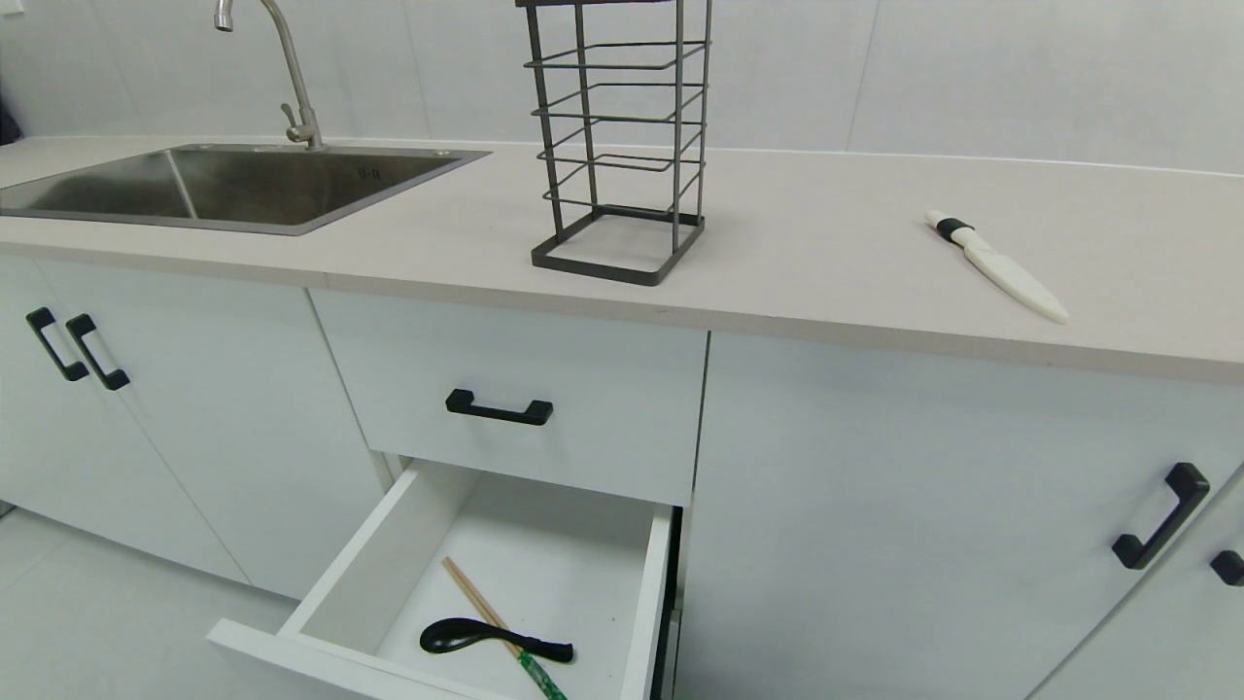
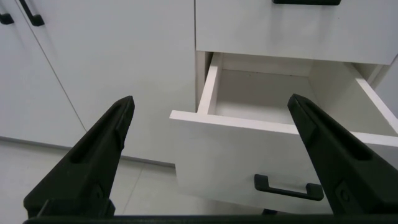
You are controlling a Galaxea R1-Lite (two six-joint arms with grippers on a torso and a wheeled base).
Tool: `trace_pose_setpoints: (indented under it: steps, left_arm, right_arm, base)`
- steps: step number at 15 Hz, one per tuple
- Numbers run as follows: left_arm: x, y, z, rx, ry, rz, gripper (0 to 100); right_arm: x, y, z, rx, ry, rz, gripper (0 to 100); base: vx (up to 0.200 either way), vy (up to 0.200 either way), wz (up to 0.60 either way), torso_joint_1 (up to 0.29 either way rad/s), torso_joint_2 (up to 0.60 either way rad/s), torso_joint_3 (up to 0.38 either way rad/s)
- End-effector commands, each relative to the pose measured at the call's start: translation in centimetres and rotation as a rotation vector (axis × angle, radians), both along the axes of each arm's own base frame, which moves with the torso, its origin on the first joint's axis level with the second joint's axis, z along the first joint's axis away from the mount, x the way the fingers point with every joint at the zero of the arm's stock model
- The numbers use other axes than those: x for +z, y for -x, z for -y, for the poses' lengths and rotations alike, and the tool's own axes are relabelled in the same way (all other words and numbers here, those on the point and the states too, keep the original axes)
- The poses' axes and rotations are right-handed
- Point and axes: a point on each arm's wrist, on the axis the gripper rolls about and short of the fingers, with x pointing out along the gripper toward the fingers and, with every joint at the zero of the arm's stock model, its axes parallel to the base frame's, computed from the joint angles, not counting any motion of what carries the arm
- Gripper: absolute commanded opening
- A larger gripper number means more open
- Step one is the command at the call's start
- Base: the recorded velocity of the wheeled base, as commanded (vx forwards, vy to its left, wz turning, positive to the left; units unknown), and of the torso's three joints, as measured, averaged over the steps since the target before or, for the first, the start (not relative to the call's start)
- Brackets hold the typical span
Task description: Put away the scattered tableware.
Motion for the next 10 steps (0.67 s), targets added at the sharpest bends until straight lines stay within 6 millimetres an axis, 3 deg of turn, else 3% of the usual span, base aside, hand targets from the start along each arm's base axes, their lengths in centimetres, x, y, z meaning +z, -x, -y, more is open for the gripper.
trace_pose_setpoints:
  steps: [1,3,4,6,7,8,9,10]
  left_arm:
    - [0.0,0.0,0.0,0.001,0.0,0.001,100]
    - [0.0,0.0,0.0,-0.005,-0.001,0.001,100]
    - [0.0,0.0,0.0,-0.011,-0.008,0.001,100]
    - [0.1,0.0,0.1,-0.054,-0.043,0.01,100]
    - [1.2,0.2,0.2,-0.068,-0.043,0.087,100]
    - [9.0,2.6,0.2,-0.079,-0.012,0.438,100]
    - [12.1,3.0,0.2,-0.077,-0.011,0.46,100]
    - [12.2,3.0,0.2,-0.098,-0.01,0.426,100]
  right_arm:
    - [0.0,-0.1,0.0,-0.003,0.012,0.002,100]
    - [0.1,-0.1,0.1,-0.052,0.01,0.001,100]
    - [0.1,-0.1,0.4,-0.167,0.009,-0.001,100]
    - [0.0,-0.1,0.4,-0.172,0.005,-0.004,100]
    - [0.0,-0.1,0.4,-0.169,0.008,-0.004,100]
    - [0.0,-0.1,0.3,-0.132,0.012,-0.003,100]
    - [0.0,-0.1,0.2,-0.084,0.009,-0.004,100]
    - [0.0,-0.1,0.2,-0.071,0.007,-0.003,100]
  base:
    - [0.0,0.0,0.0,0.0,0.0,0.0]
    - [0.0,0.0,0.0,0.0,0.0,0.0]
    - [0.0,0.0,0.0,0.0,0.0,0.0]
    - [0.0,0.0,0.0,0.0,0.0,0.0]
    - [0.0,0.0,0.0,0.0,0.0,0.0]
    - [0.0,0.0,0.0,0.0,0.0,0.0]
    - [0.0,0.0,0.0,0.0,0.0,0.0]
    - [0.0,0.0,0.0,0.0,0.0,0.0]
